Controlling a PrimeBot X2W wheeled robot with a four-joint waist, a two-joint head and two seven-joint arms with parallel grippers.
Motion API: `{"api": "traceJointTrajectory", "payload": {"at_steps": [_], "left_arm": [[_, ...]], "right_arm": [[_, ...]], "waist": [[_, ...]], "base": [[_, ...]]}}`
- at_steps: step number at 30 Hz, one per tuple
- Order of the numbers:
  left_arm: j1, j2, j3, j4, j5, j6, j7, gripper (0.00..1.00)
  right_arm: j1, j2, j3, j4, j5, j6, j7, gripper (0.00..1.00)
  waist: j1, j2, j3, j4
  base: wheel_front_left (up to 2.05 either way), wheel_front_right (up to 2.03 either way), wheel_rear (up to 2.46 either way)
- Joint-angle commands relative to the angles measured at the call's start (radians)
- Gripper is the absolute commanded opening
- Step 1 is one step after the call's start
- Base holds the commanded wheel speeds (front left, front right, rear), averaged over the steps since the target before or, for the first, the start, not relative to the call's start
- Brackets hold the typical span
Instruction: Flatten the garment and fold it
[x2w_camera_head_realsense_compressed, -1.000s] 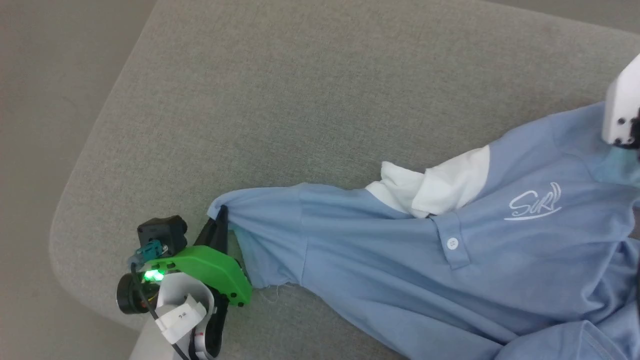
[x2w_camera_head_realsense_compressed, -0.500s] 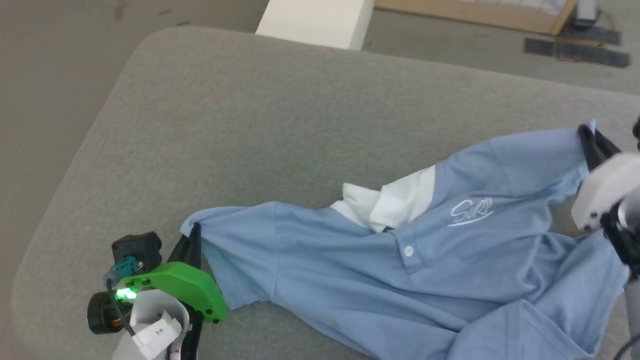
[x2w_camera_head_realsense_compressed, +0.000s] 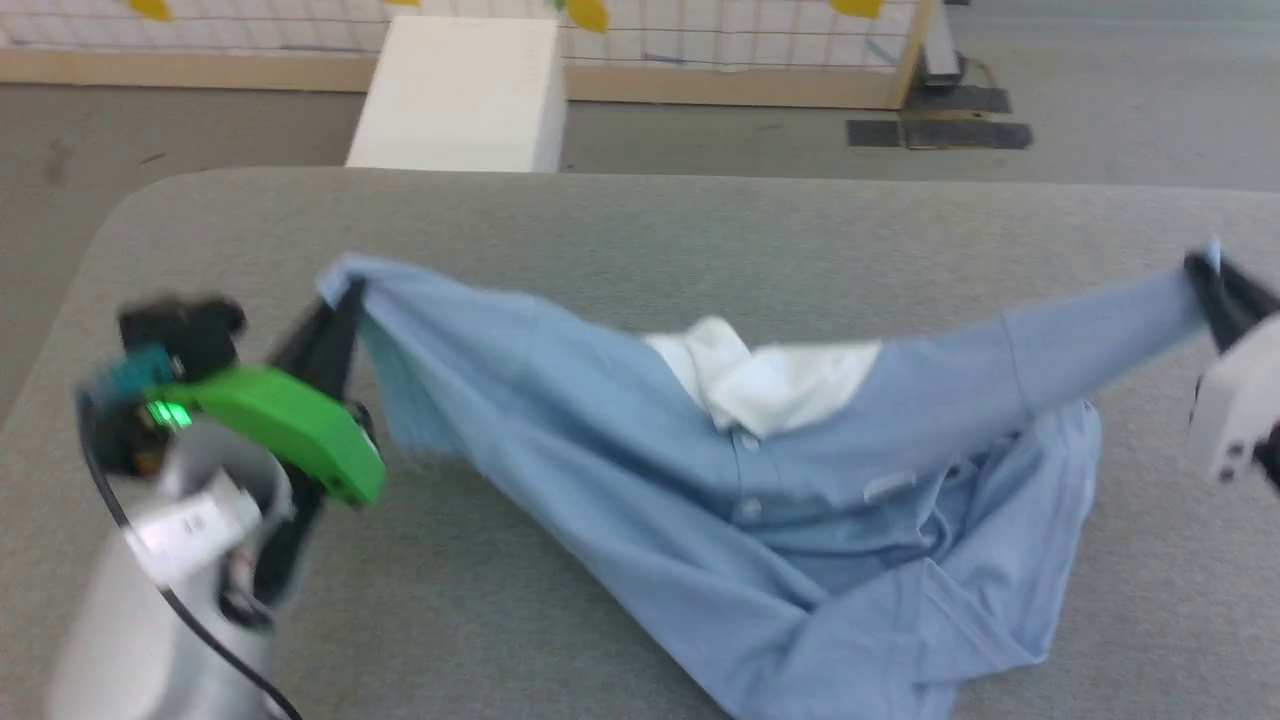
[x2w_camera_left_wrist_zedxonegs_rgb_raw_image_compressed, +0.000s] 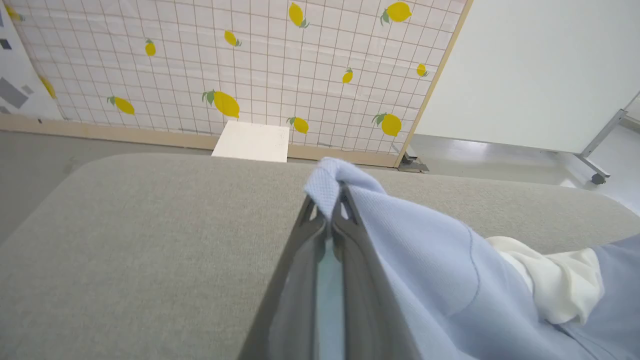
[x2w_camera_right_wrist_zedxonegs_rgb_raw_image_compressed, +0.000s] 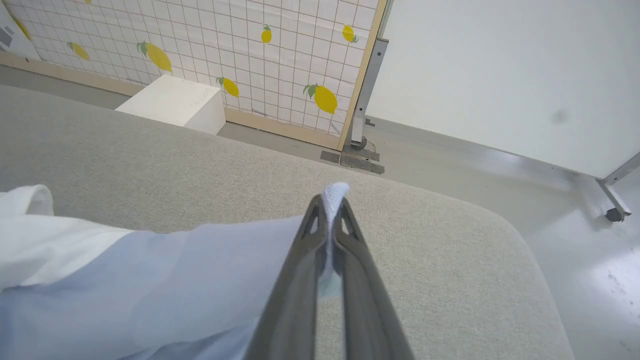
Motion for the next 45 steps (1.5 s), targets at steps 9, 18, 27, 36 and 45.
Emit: {"api": "traceJointTrajectory", "payload": {"at_steps": [9,18,27,36,45], "left_arm": [[-0.451,0.143,0.021,0.068,0.092,-0.006,0.078,0.0],[-0.899,0.17,0.036,0.19,0.185,0.052,0.003,0.0],[-1.163,0.166,0.091,0.255,0.226,0.114,-0.261,0.0],[-1.033,0.169,0.057,0.42,0.198,0.041,-0.3,0.0],[-0.649,0.161,-0.012,0.544,0.136,-0.035,-0.185,0.0]], "right_arm": [[-0.518,-0.213,0.294,0.09,-0.004,-0.002,0.046,0.0],[-1.026,-0.187,0.351,0.334,-0.132,-0.002,-0.127,0.0],[-1.322,-0.046,0.175,0.468,-0.355,-0.002,-0.352,0.0],[-1.238,0.001,0.167,0.594,-0.334,-0.002,-0.401,0.0],[-0.81,-0.004,0.268,0.633,-0.13,-0.002,-0.418,0.0]], "waist": [[0.0,0.0,0.213,-0.144],[0.0,0.0,0.403,-0.157],[0.0,0.0,0.481,-0.141],[0.0,0.0,0.441,-0.121],[0.0,0.0,0.299,-0.116]], "base": [[0.0,0.0,0.0],[0.0,0.0,0.0],[0.0,0.0,0.0],[0.0,0.0,0.0],[0.0,0.0,0.0]]}}
